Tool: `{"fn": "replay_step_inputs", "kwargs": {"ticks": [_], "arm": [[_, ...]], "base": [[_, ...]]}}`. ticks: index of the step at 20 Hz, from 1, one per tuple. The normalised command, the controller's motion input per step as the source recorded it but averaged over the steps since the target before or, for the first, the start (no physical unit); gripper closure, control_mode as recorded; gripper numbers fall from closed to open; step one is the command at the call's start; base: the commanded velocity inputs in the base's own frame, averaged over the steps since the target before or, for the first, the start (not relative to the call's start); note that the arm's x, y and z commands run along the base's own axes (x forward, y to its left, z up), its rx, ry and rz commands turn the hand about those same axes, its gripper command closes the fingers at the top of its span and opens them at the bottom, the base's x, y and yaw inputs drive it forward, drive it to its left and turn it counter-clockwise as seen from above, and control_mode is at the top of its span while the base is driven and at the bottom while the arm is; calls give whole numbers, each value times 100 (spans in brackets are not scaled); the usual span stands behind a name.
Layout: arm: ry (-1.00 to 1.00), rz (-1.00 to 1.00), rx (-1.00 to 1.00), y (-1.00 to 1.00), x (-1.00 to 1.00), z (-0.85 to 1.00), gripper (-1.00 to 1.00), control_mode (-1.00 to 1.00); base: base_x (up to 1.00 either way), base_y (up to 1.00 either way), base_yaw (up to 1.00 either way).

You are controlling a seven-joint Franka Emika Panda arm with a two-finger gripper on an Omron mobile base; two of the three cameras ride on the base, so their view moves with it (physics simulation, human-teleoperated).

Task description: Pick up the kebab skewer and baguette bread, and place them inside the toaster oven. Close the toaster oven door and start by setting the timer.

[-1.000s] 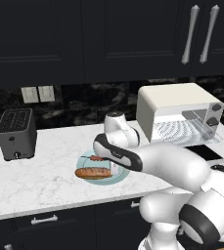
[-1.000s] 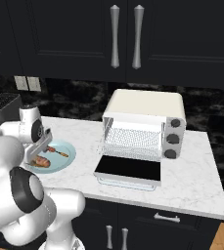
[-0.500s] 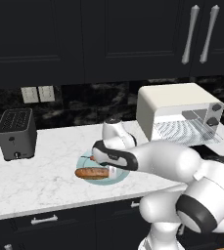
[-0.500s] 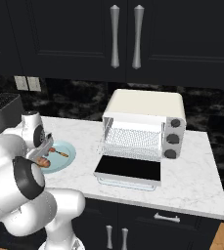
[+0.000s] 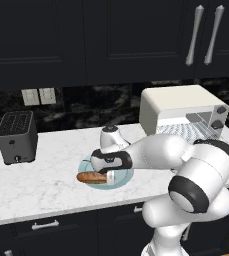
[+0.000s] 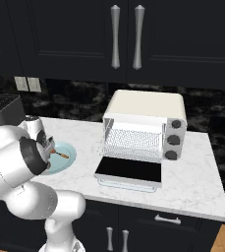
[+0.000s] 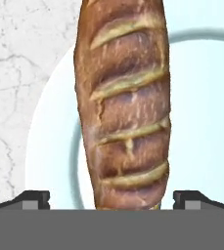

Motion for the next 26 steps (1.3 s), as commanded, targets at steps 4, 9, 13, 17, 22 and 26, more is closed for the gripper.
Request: {"fn": "replay_step_inputs", "kwargs": {"ticks": [4, 9, 13, 17, 22, 26], "arm": [[0, 0, -2, 0, 26, -22, -100, -100], [0, 0, -2, 0, 13, -27, -100, -100], [0, 0, 0, 0, 0, -22, -100, -100], [0, 0, 0, 0, 0, -14, 100, -100], [0, 0, 0, 0, -16, -7, 100, -100], [-3, 0, 0, -2, -49, 2, 100, -100]], "base": [[0, 0, 0], [0, 0, 0], [0, 0, 0], [0, 0, 0], [0, 0, 0], [0, 0, 0]]}}
